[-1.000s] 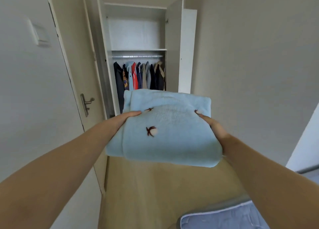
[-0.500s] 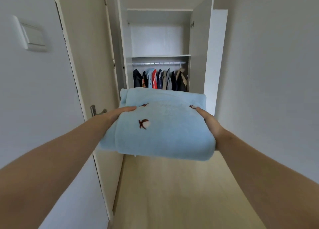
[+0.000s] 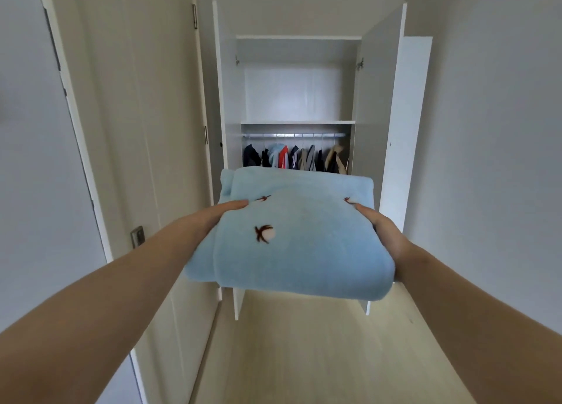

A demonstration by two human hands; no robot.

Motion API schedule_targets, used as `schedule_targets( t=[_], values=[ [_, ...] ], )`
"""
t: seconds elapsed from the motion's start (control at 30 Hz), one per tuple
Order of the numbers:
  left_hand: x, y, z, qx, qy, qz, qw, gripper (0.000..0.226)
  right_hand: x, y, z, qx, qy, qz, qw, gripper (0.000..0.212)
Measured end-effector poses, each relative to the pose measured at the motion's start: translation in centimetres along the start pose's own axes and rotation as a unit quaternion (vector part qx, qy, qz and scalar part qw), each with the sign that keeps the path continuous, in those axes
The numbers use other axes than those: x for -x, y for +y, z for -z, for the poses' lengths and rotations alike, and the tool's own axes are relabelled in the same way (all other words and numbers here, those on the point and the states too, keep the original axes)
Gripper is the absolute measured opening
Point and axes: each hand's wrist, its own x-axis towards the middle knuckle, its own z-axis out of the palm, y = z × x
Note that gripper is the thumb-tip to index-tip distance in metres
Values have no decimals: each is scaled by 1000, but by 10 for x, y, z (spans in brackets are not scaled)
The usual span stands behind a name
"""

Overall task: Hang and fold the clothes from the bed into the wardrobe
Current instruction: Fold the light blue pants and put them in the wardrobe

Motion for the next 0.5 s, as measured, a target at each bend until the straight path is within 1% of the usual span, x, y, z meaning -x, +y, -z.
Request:
schedule_targets(
  t=[0.13,0.23,0.33,0.4,0.5],
  values=[
    [-43,18,7,-10,3,15,1000,42,-45,-7,3,10,16,4,1000,34],
    [-84,30,19,-15,2,23,1000,48,-88,-15,3,16,34,19,999,33],
    [-126,37,36,-7,-2,24,1000,42,-137,-20,-2,10,30,32,999,32],
    [-163,44,56,2,-3,19,1000,43,-177,-25,-12,13,25,38,999,29],
    [-220,57,88,20,-8,-1,1000,44,-239,-35,-31,16,37,49,998,24]
  ],
)
